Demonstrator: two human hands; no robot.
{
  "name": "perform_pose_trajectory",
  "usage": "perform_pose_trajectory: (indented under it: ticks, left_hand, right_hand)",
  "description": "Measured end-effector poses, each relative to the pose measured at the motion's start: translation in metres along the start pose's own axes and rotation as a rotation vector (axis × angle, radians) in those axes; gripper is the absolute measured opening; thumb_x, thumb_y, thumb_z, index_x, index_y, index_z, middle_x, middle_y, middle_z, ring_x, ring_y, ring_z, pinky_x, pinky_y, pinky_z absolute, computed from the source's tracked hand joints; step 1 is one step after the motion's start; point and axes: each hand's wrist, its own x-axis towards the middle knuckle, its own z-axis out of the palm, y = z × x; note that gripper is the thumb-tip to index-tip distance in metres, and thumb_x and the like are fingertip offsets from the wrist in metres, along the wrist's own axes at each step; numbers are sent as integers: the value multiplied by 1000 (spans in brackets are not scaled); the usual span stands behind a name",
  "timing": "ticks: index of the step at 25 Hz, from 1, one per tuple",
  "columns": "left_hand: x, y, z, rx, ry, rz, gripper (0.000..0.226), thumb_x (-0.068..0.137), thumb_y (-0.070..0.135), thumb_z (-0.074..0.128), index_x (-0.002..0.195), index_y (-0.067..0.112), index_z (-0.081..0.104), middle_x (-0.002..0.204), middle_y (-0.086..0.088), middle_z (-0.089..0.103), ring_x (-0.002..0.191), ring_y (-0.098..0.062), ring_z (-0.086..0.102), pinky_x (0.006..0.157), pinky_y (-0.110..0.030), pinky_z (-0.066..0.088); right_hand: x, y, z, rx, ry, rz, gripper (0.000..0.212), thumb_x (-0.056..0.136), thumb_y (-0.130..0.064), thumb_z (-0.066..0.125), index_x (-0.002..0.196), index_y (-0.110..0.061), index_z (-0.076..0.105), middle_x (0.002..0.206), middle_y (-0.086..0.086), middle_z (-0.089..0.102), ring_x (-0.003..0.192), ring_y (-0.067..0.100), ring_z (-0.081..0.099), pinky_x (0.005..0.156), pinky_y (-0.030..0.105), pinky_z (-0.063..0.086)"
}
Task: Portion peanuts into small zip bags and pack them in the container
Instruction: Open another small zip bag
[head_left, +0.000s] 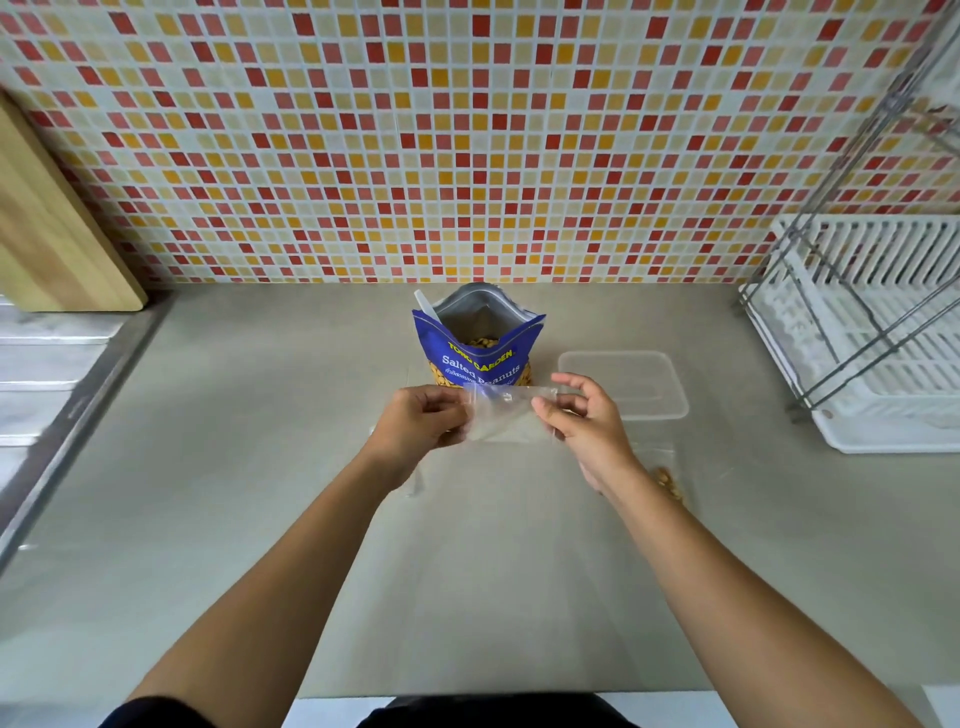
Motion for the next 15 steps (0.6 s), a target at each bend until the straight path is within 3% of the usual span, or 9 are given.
perform_pose_trajectory:
  ticks: [3, 6, 9, 12, 15]
  left_hand:
    - [2, 3, -1, 193, 126, 65, 22, 81, -7, 59, 75, 12, 68, 69, -13, 58, 58, -24, 54, 58, -20, 56]
    - [0, 7, 1, 247, 147, 66, 23, 80, -6, 58, 72, 14, 67, 68, -13, 60, 56, -22, 55, 58, -19, 56]
    - [-4, 12, 2, 224, 117, 43, 18, 82, -4, 59, 74, 9, 68, 67, -10, 63, 53, -13, 58, 55, -14, 53]
    - [-6, 19, 0, 291, 126, 69, 15, 80, 0, 60, 74, 11, 68, 65, -5, 65, 52, -9, 59, 50, -11, 46]
    - [-6, 28, -1, 340, 86, 81, 13, 80, 3, 62, 75, 11, 69, 64, -1, 65, 56, -9, 60, 52, -12, 44]
  right_hand:
    - [-2, -6, 2, 57, -49, 3, 32, 83, 0, 64, 106, -18, 52, 65, -3, 67, 53, 3, 60, 51, 14, 46]
    - [-3, -8, 2, 115, -54, 9, 30, 86, 0, 61, 107, -19, 52, 64, -5, 70, 59, 4, 64, 57, 15, 48]
    - [-1, -4, 2, 63, -8, -17, 32, 86, -5, 62, 114, -16, 50, 79, -6, 69, 69, 1, 63, 69, 20, 46]
    - [-6, -8, 1, -280, 106, -304, 43, 81, -21, 71, 118, -14, 50, 116, 1, 57, 104, 4, 54, 91, 10, 38]
    - [-9, -20, 0, -727, -28, -770, 65, 71, -46, 73, 122, -10, 52, 122, -1, 52, 115, 7, 46, 101, 12, 30]
